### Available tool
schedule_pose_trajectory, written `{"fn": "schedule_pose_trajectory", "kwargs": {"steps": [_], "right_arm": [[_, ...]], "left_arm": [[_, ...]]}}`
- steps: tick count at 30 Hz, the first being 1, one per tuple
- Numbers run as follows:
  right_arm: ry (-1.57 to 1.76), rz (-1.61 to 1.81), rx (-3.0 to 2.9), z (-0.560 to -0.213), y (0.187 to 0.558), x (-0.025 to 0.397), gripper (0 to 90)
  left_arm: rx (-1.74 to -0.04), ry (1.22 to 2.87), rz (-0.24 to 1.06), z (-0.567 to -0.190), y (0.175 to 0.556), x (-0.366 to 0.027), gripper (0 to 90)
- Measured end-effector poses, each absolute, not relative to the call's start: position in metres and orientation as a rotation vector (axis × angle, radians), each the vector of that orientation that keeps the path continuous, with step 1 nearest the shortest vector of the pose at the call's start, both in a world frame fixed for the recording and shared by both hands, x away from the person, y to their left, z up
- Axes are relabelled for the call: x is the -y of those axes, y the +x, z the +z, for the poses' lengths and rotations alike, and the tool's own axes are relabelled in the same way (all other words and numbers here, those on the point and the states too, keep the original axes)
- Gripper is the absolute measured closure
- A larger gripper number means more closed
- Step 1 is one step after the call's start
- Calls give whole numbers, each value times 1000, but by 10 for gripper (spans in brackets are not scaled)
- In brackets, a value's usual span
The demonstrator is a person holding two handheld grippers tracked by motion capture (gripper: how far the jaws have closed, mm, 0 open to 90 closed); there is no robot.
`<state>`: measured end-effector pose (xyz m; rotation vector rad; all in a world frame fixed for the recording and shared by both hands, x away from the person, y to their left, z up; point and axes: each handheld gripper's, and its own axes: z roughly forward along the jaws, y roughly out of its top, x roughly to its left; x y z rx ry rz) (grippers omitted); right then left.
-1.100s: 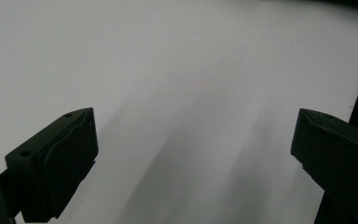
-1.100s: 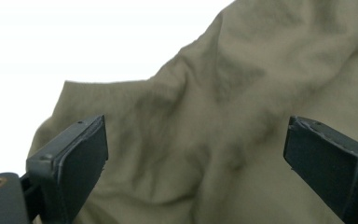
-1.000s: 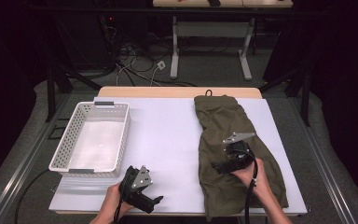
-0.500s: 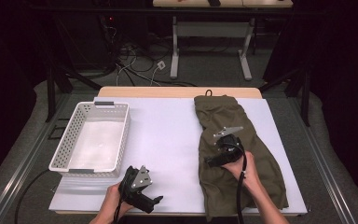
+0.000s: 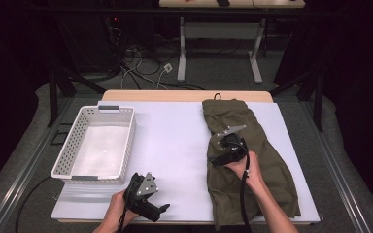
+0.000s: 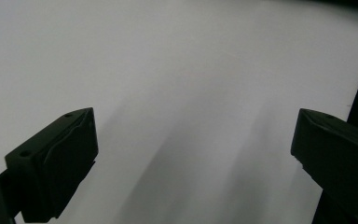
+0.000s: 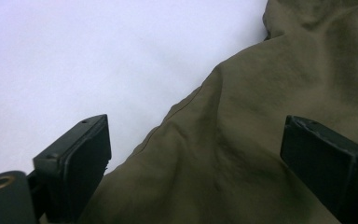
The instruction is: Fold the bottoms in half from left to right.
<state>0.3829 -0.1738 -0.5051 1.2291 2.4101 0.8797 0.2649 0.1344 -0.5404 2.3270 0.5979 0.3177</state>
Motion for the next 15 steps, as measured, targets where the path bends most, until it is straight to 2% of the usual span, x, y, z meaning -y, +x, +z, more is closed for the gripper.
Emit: {"fn": "schedule_pose_trajectory", "kwargs": {"steps": [9, 15], "right_arm": [[1250, 854, -2416, -514, 394, 162, 158], [1281, 779, -2438, -527, 403, 152, 240]], "left_arm": [[-597, 2326, 315, -540, 265, -135, 5], [-592, 2334, 308, -541, 264, -134, 5]]}}
